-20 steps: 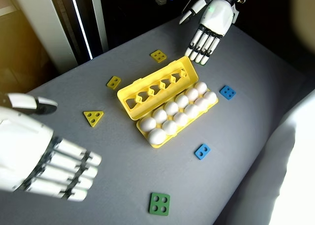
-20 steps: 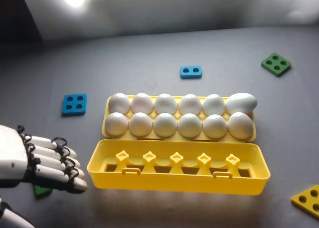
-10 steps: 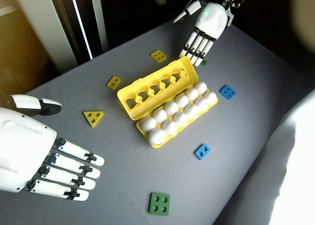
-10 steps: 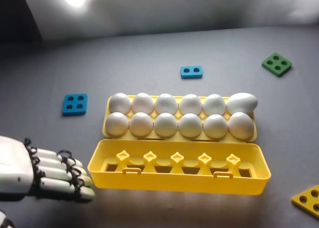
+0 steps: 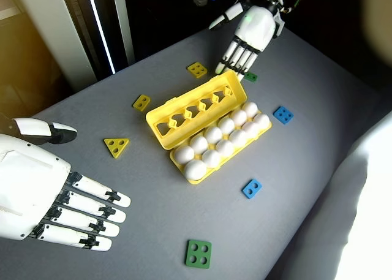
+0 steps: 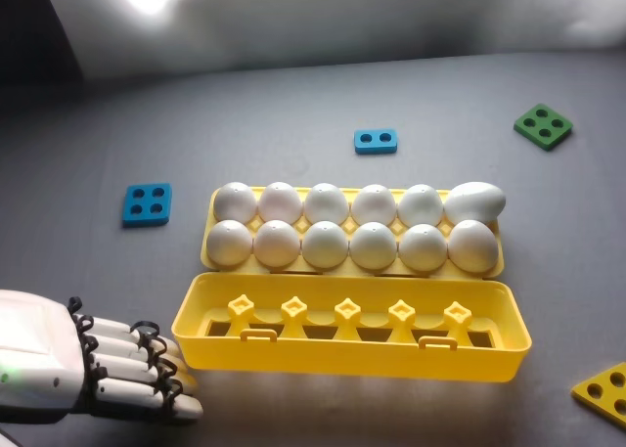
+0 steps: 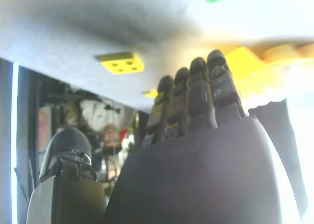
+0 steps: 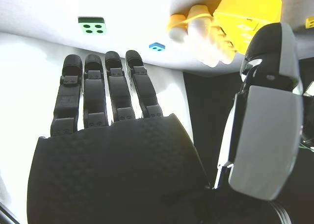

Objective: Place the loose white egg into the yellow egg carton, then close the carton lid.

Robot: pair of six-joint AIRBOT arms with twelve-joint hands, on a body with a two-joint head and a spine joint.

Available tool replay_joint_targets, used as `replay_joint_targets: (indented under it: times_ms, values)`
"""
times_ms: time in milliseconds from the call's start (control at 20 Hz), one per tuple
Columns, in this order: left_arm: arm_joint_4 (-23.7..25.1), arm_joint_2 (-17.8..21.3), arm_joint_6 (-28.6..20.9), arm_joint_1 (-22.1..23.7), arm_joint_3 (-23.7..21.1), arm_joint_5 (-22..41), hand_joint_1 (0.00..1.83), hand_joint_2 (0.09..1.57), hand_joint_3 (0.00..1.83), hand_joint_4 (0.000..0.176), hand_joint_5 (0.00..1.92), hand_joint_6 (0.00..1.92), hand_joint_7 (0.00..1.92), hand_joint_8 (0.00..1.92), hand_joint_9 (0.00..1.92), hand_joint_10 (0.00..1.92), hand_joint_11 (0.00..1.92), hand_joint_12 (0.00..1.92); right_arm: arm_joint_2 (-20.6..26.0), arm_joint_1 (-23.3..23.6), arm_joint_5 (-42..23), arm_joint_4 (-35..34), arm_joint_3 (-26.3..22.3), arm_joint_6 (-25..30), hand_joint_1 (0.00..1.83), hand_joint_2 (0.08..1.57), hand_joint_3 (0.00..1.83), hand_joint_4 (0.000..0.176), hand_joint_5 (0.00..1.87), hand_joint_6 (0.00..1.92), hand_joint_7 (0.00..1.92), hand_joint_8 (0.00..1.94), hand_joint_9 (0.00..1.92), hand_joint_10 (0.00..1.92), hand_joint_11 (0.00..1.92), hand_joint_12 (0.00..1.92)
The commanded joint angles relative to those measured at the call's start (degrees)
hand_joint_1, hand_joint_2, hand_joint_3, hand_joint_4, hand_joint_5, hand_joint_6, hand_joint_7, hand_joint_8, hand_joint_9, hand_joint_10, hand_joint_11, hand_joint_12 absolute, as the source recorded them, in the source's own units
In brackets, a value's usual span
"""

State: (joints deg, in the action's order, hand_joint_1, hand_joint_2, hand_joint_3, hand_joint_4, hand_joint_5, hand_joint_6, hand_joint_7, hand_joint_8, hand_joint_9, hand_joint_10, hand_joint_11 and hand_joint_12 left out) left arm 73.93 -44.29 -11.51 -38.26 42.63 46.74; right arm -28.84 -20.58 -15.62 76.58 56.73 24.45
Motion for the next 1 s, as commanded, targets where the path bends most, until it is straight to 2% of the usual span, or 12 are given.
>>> replay_joint_targets:
  times_ms: [0, 50, 100, 350, 400, 500, 550, 700, 750, 800, 950]
  values:
    - [-2.5, 0.3, 0.4, -0.1, -0.2, 2.6, 0.00, 1.15, 0.00, 0.000, 0.03, 0.00, 0.00, 0.00, 0.00, 0.00, 0.00, 0.00, 0.7, 0.5, -0.4, -1.3, 0.1, 0.5, 0.44, 0.80, 0.00, 0.000, 0.09, 0.00, 0.07, 0.00, 0.05, 0.00, 0.00, 0.21]
    - [-2.5, 0.1, 0.5, -0.2, -0.4, 2.3, 0.00, 1.14, 0.00, 0.000, 0.02, 0.00, 0.00, 0.00, 0.00, 0.00, 0.00, 0.00, 0.7, 0.5, -0.4, -1.3, 0.0, 0.5, 0.48, 0.80, 0.00, 0.000, 0.11, 0.01, 0.08, 0.01, 0.06, 0.00, 0.00, 0.22]
    - [-2.5, 0.0, 0.7, -0.2, -0.6, 2.0, 0.00, 1.14, 0.00, 0.000, 0.01, 0.00, 0.00, 0.00, 0.00, 0.00, 0.00, 0.00, 0.7, 0.5, -0.4, -1.3, 0.0, 0.5, 0.45, 0.82, 0.01, 0.000, 0.07, 0.00, 0.05, 0.00, 0.02, 0.00, 0.00, 0.12]
    - [-2.6, -0.8, 1.1, -0.1, -0.9, 0.5, 0.00, 1.15, 0.00, 0.000, 0.06, 0.02, 0.04, 0.01, 0.00, 0.00, 0.00, 0.00, 0.7, 0.3, -0.4, -1.3, -0.1, 0.5, 0.51, 0.81, 0.00, 0.000, 0.06, 0.00, 0.04, 0.00, 0.02, 0.00, 0.00, 0.11]
    - [-2.7, -0.9, 1.1, 0.1, -0.9, 0.3, 0.00, 1.15, 0.00, 0.000, 0.05, 0.01, 0.04, 0.01, 0.00, 0.00, 0.00, 0.00, 0.7, 0.3, -0.4, -1.3, -0.1, 0.5, 0.47, 0.81, 0.00, 0.000, 0.08, 0.00, 0.06, 0.00, 0.05, 0.00, 0.00, 0.19]
    - [-2.9, -1.0, 1.1, 0.6, -0.9, 0.0, 0.00, 1.16, 0.00, 0.000, 0.05, 0.01, 0.03, 0.01, 0.00, 0.00, 0.00, 0.00, 0.7, 0.3, -0.4, -1.3, -0.1, 0.5, 0.46, 0.82, 0.00, 0.000, 0.07, 0.00, 0.04, 0.00, 0.02, 0.00, 0.00, 0.11]
    - [-3.3, -1.0, 1.1, 0.9, -0.9, -0.1, 0.00, 1.16, 0.00, 0.000, 0.05, 0.01, 0.04, 0.01, 0.00, 0.00, 0.00, 0.00, 0.7, 0.3, -0.4, -1.3, -0.2, 0.5, 0.50, 0.82, 0.00, 0.000, 0.08, 0.01, 0.05, 0.00, 0.02, 0.01, 0.00, 0.10]
    - [-4.0, -1.0, 1.1, 1.4, -0.7, -0.4, 0.00, 1.17, 0.01, 0.000, 0.05, 0.01, 0.03, 0.00, 0.00, 0.00, 0.00, 0.00, 0.7, 0.3, -0.4, -1.3, -0.3, 0.5, 0.44, 0.82, 0.00, 0.000, 0.06, 0.00, 0.04, 0.00, 0.02, 0.00, 0.00, 0.13]
    - [-4.1, -1.1, 1.0, 1.4, -0.7, -0.4, 0.00, 1.16, 0.00, 0.000, 0.04, 0.00, 0.01, 0.00, 0.00, 0.00, 0.00, 0.00, 0.7, 0.3, -0.4, -1.3, -0.3, 0.5, 0.50, 0.81, 0.00, 0.000, 0.08, 0.01, 0.05, 0.01, 0.03, 0.00, 0.00, 0.13]
    - [-4.3, -1.0, 1.0, 1.4, -0.7, -0.4, 0.00, 1.16, 0.00, 0.000, 0.04, 0.00, 0.00, 0.00, 0.00, 0.00, 0.00, 0.00, 0.7, 0.3, -0.4, -1.3, -0.3, 0.5, 0.48, 0.82, 0.00, 0.000, 0.07, 0.00, 0.05, 0.00, 0.03, 0.00, 0.00, 0.15]
    - [-4.6, -1.0, 0.9, 1.8, -0.6, -0.5, 0.00, 1.14, 0.00, 0.000, 0.05, 0.00, 0.01, 0.00, 0.00, 0.00, 0.00, 0.00, 0.7, 0.2, -0.4, -1.3, -0.4, 0.5, 0.45, 0.83, 0.00, 0.000, 0.04, 0.00, 0.02, 0.00, 0.00, 0.00, 0.00, 0.04]
